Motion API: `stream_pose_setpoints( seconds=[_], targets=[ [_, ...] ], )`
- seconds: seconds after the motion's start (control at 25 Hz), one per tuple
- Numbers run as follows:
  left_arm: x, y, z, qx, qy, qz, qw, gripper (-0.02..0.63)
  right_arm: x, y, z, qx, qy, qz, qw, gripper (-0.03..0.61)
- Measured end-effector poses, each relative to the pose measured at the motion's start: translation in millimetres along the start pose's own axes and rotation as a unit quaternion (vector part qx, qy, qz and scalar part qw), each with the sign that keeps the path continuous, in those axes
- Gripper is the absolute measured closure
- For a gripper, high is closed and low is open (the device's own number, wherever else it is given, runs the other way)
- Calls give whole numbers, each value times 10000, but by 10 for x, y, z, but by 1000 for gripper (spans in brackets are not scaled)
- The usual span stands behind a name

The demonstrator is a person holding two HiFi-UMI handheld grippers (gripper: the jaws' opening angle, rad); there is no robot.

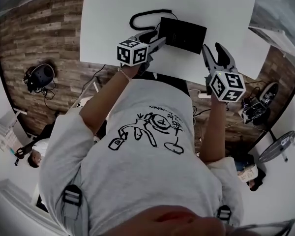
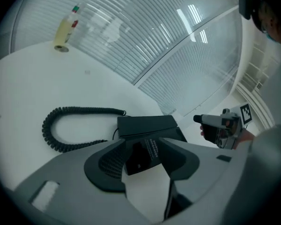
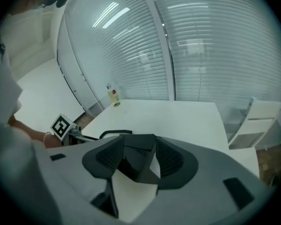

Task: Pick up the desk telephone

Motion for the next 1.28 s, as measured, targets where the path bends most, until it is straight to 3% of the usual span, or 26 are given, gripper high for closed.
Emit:
stream_pose_setpoints(
  seconds=[0.16,0.48,0.64,0.84,1.12,1.28],
  targets=[
    [-133,-118,196,506,56,78,9987,388,-225,-228,-180,-446,186,377,9981,376],
    [-315,-165,281,1097,-357,152,9932,382,-659,-524,-308,-1151,634,970,9866,351],
    [-330,-164,243,1079,-337,215,9934,383,-716,-530,-334,-1380,931,1003,9809,351],
    [-315,-163,221,761,-248,312,9963,383,-750,-529,-297,-1467,1194,1084,9759,386],
    [-262,-91,215,853,-321,199,9956,383,-681,-489,-262,-2002,1523,817,9644,407],
    [-200,1,188,757,-307,142,9966,385,-639,-406,-223,-2048,1648,709,9622,408]
  ],
)
Point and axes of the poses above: the fingertips, and each gripper's own axes: x backward along the fingers, z to its left, y out of its top, the point moved 8 cm from there along x, backward along the fingers, and after that the axes turned 7 degrees about -x, right-handed, at the moved point
